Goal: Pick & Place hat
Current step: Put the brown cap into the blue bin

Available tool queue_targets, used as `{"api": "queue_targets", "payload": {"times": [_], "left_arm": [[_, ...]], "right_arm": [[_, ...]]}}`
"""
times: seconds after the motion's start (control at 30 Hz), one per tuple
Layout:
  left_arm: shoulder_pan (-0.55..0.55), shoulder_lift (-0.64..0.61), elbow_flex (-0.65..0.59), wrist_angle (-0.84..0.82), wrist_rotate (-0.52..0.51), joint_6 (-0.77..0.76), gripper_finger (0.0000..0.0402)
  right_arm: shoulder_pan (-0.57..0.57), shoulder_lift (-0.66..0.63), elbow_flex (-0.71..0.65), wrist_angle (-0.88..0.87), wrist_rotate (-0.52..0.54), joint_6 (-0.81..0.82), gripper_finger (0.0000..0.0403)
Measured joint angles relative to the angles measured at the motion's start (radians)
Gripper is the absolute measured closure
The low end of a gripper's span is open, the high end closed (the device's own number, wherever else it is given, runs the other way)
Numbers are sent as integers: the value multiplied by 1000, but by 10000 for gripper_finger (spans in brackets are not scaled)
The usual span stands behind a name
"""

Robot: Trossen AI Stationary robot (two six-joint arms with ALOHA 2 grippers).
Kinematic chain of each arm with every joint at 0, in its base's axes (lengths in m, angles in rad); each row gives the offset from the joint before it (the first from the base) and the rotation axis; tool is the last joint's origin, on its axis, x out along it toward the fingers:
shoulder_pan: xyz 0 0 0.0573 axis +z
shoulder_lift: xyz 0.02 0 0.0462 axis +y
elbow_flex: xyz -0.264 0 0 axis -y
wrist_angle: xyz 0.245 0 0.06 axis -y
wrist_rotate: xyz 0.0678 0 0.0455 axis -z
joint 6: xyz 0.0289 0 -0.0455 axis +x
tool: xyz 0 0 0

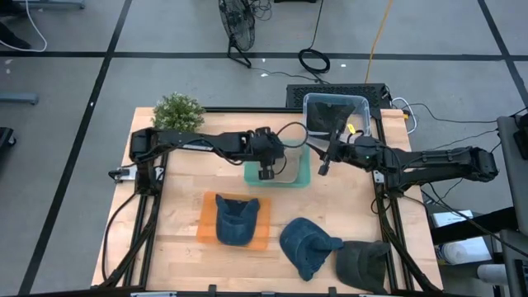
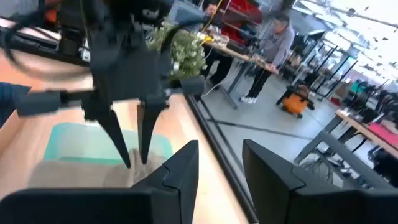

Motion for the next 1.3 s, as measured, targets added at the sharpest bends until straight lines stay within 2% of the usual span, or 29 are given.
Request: {"api": "queue_targets", "payload": {"times": [0.13, 0.3, 0.37, 0.5, 0.77, 1.1, 1.3], "left_arm": [[-15, -64, 0, -7, 34, -41, 316], [-54, -108, 2, -43, 249, -21, 316], [-75, -99, 2, -63, 290, -19, 316], [-101, -47, 2, -88, 268, -9, 316], [-73, 46, 1, 8, 207, -26, 316], [-32, 120, 2, 51, 211, -51, 316], [-32, 122, 2, 56, 211, -44, 316]], "right_arm": [[-2, 0, -2, 23, 1, -7, 287], [-6, 0, -2, 22, 1, -7, 287], [-6, 0, -2, 22, 2, -9, 287], [-6, -3, -2, 21, 2, -15, 287], [-6, -8, -2, 27, 3, -16, 287], [-6, -8, -2, 36, 3, -27, 287], [-7, -8, -2, 32, 3, -25, 287]]}}
